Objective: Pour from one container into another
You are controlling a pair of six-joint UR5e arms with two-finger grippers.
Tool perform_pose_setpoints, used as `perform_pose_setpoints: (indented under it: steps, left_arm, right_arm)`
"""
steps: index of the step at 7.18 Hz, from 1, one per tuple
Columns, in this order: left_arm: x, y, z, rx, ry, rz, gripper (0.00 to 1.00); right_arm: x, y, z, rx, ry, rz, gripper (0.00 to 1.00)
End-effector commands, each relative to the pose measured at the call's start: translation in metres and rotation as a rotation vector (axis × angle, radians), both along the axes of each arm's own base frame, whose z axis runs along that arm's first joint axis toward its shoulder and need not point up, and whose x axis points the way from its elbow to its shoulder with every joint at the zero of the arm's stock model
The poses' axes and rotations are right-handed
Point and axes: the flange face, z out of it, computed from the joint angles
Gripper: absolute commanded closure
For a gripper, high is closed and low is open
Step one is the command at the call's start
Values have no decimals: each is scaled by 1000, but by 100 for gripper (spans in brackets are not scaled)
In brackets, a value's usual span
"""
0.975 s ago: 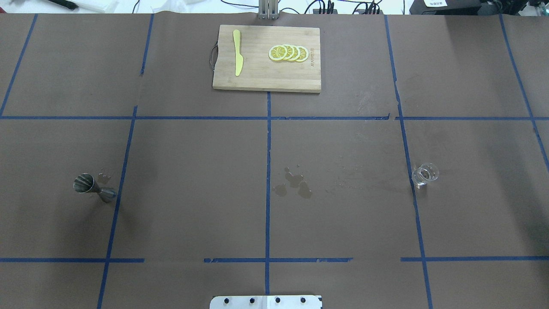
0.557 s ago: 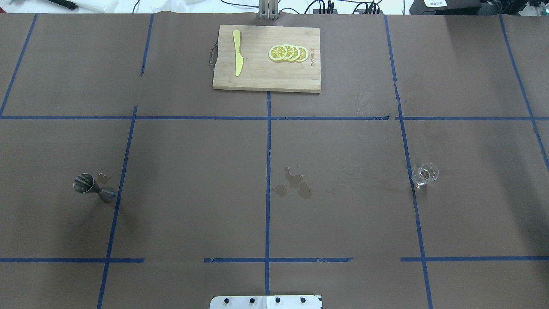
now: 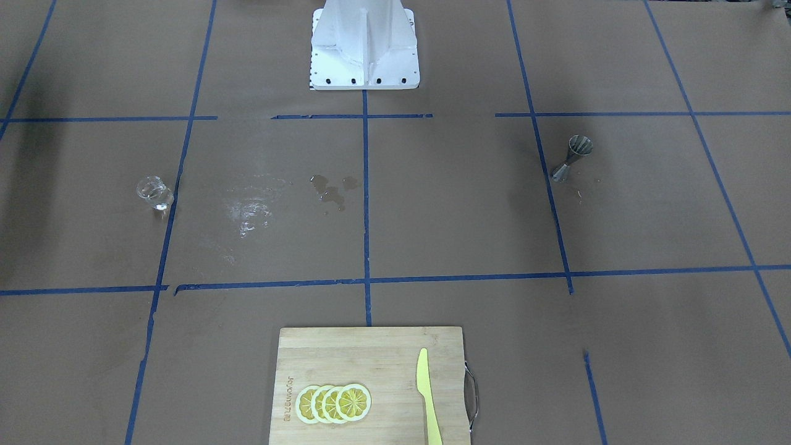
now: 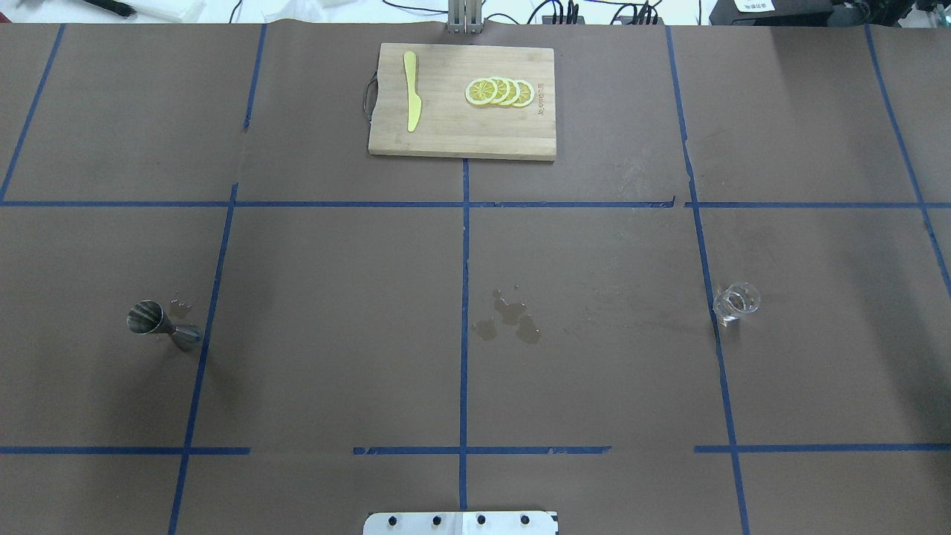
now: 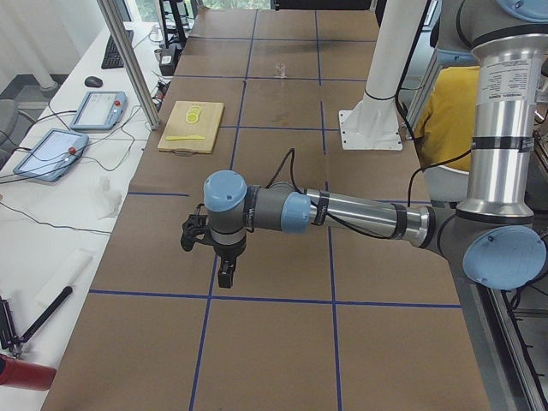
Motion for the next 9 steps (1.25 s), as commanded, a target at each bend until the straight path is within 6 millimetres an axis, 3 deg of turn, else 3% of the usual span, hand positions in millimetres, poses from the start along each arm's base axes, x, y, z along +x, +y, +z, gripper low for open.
perform_pose_setpoints:
  steps: [1, 3, 5, 7, 8, 9]
  left_arm:
    - [0, -1, -3, 5, 5, -1, 0]
    - [-1, 1, -11, 24, 5, 0, 0]
    - [1, 2, -49, 96, 15, 1, 0]
    - [2, 0, -59, 128, 14, 1, 0]
    - [6, -6, -69, 182, 16, 9, 0]
    - [23, -14, -80, 258, 40, -33, 0]
  right_arm:
    - [0, 0, 0, 0, 0, 0, 0]
    - [0, 0, 0, 0, 0, 0, 0]
    - [0, 0, 0, 0, 0, 0, 0]
    - [0, 0, 0, 0, 0, 0, 0]
    - [0, 0, 1, -1, 0, 0, 0]
    - [0, 0, 1, -3, 0, 0, 0]
